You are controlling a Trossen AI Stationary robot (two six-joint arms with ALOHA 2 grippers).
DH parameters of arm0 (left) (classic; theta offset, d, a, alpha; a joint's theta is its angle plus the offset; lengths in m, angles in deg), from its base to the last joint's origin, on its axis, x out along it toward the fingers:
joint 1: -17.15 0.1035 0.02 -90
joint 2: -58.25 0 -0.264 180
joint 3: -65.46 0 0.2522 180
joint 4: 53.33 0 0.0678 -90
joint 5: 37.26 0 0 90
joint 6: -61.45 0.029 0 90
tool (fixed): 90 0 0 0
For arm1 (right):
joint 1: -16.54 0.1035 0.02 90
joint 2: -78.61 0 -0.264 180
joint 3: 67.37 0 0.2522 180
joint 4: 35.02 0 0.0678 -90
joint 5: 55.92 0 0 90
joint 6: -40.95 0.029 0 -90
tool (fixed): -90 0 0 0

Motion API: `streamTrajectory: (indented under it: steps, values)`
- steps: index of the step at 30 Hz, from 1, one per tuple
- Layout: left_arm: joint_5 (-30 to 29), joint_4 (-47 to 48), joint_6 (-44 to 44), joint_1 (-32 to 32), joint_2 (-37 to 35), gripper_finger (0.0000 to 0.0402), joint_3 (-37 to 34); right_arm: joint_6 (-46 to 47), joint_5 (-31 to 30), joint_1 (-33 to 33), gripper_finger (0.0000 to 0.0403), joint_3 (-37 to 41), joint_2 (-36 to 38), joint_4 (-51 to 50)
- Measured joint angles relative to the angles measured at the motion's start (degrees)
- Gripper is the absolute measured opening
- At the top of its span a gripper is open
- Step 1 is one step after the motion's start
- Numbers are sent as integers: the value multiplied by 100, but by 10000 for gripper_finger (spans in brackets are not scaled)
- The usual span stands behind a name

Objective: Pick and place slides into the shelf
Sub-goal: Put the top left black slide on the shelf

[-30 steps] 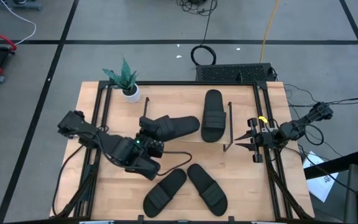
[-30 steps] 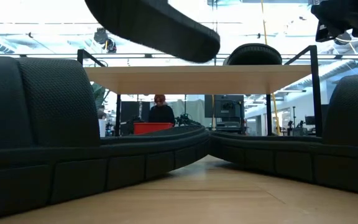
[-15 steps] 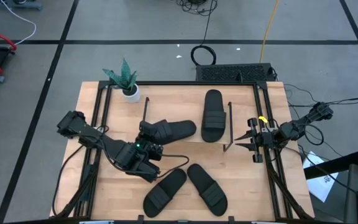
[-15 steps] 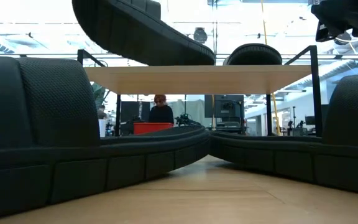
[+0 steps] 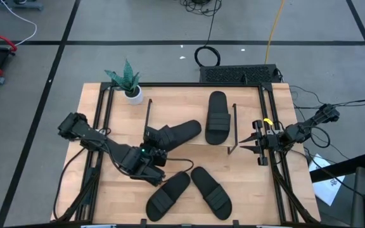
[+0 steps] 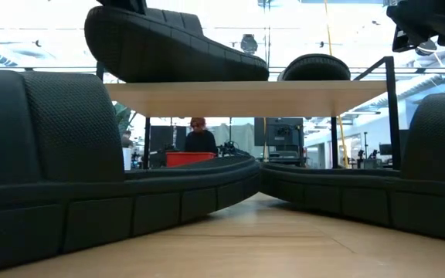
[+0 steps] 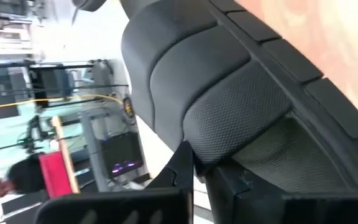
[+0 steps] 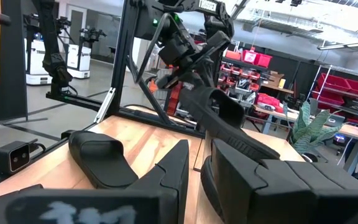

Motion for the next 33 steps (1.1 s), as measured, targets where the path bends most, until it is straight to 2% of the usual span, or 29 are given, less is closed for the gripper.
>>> streamTrajectory:
  steps: [11,18,24,33]
  values:
    - [426,-301,242,0,0,92,0,0,2,-1,64,0,-78,20]
    - [428,-309,411,5,0,128,0,0,2,1,64,0,-176,22]
    - [412,-247,777,5,1,144,-2,0,2,1,64,0,-231,20]
    - [290,-158,1008,5,-119,145,-2,-4,2,0,64,0,-236,20]
